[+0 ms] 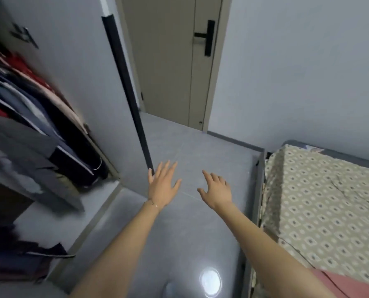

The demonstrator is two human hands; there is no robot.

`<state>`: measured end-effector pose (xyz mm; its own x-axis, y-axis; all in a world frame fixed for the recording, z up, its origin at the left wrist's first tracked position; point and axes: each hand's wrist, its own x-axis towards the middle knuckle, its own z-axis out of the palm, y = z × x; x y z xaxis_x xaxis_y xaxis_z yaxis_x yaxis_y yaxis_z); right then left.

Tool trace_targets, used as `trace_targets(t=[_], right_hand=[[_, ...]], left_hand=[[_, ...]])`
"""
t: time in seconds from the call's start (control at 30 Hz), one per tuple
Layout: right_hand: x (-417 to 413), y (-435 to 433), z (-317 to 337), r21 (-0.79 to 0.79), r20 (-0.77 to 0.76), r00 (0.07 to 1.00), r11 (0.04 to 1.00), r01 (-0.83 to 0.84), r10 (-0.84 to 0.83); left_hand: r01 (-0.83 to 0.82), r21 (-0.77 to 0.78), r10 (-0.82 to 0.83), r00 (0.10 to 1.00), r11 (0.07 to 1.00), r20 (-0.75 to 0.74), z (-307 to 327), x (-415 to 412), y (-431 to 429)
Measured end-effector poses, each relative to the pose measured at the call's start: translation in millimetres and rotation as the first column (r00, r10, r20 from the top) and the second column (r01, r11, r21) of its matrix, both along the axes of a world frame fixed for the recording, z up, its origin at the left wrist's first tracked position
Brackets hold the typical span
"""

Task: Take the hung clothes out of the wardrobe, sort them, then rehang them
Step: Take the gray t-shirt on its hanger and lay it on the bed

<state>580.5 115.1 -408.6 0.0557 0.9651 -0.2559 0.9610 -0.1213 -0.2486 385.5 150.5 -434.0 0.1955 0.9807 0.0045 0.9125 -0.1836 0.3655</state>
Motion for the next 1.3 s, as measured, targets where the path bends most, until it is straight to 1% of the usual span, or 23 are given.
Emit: trace_targets(t=[0.23,0.33,0.5,0.63,0.73,0.8,0.9,0.97,1.07,1.13,1.3], right_hand=[[-148.8,39.6,5.3,0.035,-0.025,0.971,0.971,-0.235,0.236],[-199.1,53.9,10.5,0.050,-0.020,0.944,0.943,-0.329,0.331],[-276.6,81.7,19.0,0.074,-0.010,0.877,0.875,-0.479,0.481],[-330.6,104.5,26.2,0.101,-0.018,0.808,0.805,-0.585,0.589],[-367.8,124.5,28.3,0.111,-0.024,0.753,0.750,-0.652,0.658],[-391.7,138.1,30.7,0.112,-0.024,0.714,0.711,-0.694,0.700],[-426.3,159.5,38.7,0.134,-0.027,0.654,0.651,-0.747,0.756],[-448.0,174.3,44.9,0.156,-0.021,0.609,0.604,-0.782,0.793],[-477.6,194.0,53.1,0.179,-0.013,0.552,0.546,-0.819,0.833],[-495.8,205.5,58.6,0.210,-0.017,0.523,0.514,-0.831,0.852],[-538.3,229.9,74.6,0.258,-0.036,0.475,0.467,-0.846,0.879]], left_hand=[[-0.221,0.036,0.223,0.973,0.975,-0.065,7.2,-153.6,-3.5],[-0.338,0.026,0.339,0.939,0.941,-0.057,8.3,-202.6,-12.5],[-0.478,0.017,0.479,0.878,0.878,-0.030,14.6,-269.6,-24.1],[-0.592,0.011,0.592,0.805,0.806,-0.038,18.5,-317.7,-31.9],[-0.686,0.028,0.686,0.727,0.727,0.006,18.7,-351.1,-33.9],[-0.736,0.069,0.738,0.675,0.673,-0.006,22.7,-368.5,-32.6],[-0.810,0.028,0.811,0.585,0.585,-0.021,30.7,-389.6,-24.8],[-0.841,0.036,0.842,0.539,0.539,-0.015,34.3,-405.3,-17.2],[-0.873,0.045,0.874,0.486,0.485,0.003,41.2,-425.1,-8.4],[-0.888,0.082,0.890,0.455,0.452,0.015,45.7,-437.2,-3.4],[-0.909,0.126,0.912,0.407,0.398,0.052,57.4,-472.8,7.5]])
